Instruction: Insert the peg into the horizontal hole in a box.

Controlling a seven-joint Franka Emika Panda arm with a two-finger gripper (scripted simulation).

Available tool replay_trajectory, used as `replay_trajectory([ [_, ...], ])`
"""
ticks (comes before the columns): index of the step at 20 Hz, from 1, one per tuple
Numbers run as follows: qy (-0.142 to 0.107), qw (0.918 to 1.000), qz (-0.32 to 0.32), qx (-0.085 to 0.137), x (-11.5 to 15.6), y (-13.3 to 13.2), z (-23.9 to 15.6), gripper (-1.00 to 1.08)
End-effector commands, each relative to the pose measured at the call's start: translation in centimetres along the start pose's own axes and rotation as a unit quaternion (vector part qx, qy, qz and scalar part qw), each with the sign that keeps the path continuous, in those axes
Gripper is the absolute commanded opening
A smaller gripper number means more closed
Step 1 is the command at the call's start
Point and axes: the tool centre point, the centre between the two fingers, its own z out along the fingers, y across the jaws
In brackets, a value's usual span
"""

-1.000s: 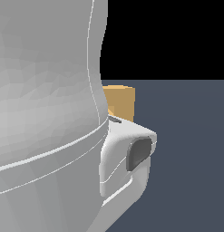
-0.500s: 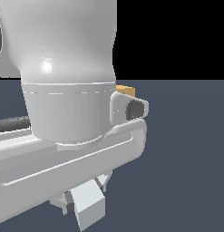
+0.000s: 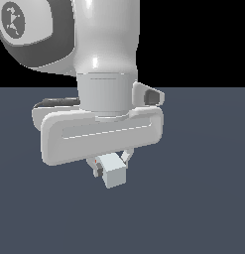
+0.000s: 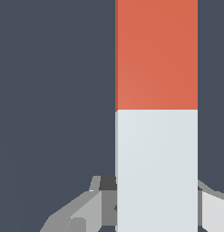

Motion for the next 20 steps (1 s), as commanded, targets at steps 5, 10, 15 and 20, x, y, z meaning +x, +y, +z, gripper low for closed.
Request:
replay_trajectory([
  [5,-0.001,0.9990,0.044,-0.001,3.4,3.5,-1.2,-1.00],
  [10,-0.001,0.9976,0.069,-0.001,5.2,5.8,-1.8,-1.00],
  [15,-0.001,0.9963,0.086,-0.001,6.2,7.3,-2.2,-1.00],
  [20,-0.001,0.9956,0.094,-0.001,6.7,8.1,-2.4,-1.00],
])
